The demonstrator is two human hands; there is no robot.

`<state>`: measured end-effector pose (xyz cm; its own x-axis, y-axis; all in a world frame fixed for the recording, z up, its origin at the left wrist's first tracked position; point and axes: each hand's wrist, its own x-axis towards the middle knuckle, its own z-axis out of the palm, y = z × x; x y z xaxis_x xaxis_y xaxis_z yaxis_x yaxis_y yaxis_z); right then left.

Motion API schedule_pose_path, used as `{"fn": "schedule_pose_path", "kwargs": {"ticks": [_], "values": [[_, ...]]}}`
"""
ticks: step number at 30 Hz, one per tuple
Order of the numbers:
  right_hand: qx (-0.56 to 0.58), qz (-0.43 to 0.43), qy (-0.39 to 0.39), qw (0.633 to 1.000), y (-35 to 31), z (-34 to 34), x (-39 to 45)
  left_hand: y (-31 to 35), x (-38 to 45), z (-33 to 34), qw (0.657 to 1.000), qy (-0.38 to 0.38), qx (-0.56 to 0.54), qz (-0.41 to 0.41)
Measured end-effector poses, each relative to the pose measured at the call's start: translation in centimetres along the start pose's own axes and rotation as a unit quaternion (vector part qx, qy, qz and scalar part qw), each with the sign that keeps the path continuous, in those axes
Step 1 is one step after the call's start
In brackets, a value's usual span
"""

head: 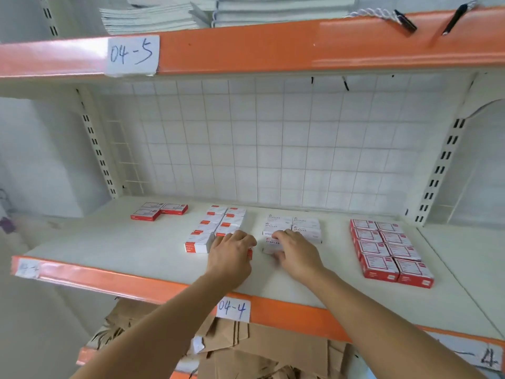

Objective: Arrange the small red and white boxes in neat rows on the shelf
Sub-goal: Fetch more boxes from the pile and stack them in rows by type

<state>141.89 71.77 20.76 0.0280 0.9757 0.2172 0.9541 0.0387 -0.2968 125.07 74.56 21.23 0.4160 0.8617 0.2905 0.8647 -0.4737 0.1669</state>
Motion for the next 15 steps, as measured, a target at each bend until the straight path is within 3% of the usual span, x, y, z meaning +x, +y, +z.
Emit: {"fn": "schedule_pose_path", "kwargs": {"ticks": [6,15], "values": [[0.024,0.052,0.029,0.998,-1.6,0.7,0.3,-1.0,1.4,0.2,0.995,0.043,-0.015,0.089],[0.02,0.15,0.116,0.982,-0.2,1.0,-1.4,0.1,2.2,0.9,0.998,0.026,0.015,0.063]]}}
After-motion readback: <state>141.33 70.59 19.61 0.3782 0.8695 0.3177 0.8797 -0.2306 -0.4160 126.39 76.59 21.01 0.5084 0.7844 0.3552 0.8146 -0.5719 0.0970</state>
